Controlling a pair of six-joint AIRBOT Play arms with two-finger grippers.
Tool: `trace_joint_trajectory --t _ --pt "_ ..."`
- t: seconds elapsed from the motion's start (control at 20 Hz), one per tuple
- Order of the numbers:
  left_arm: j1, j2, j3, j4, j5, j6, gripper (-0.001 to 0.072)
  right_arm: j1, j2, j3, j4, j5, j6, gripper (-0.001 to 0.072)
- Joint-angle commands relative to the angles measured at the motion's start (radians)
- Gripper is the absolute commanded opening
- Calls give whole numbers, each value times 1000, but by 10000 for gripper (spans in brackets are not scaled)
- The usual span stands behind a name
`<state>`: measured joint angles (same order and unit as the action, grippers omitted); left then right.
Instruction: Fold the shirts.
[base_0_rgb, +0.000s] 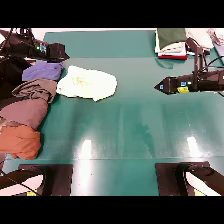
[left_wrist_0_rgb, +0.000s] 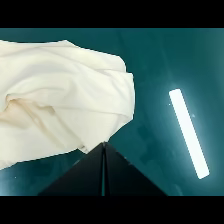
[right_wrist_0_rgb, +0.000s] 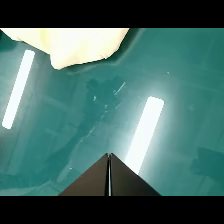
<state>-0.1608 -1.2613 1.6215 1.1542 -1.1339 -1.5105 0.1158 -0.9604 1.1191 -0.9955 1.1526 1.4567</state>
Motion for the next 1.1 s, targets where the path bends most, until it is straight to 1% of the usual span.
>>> trace_joint_trajectory --t 0.0,0.5,0.65,0.7,0.75,0.8,0.95,1.05 --pt "0 -1 -1 0 0 -1 26 0 -2 -1 1 -1 0 16" --pt "0 -3 -1 -7 8 -5 26 0 -5 -5 2 -2 0 17" --pt "0 -7 -2 -32 169 -6 27 0 -5 -5 2 -3 0 16" --pt "0 -16 -2 -31 192 2 84 0 -5 -5 3 -12 0 16" --pt "0 -34 -2 -31 210 21 463 0 -5 -5 2 -19 0 17" --pt "0 -63 -2 -31 213 19 624 0 -5 -5 2 -28 0 17" --pt "0 -201 -2 -43 152 11 623 0 -5 -5 3 -56 0 16" --pt "0 -317 -2 -79 114 -28 623 0 -6 -5 8 -60 0 17"
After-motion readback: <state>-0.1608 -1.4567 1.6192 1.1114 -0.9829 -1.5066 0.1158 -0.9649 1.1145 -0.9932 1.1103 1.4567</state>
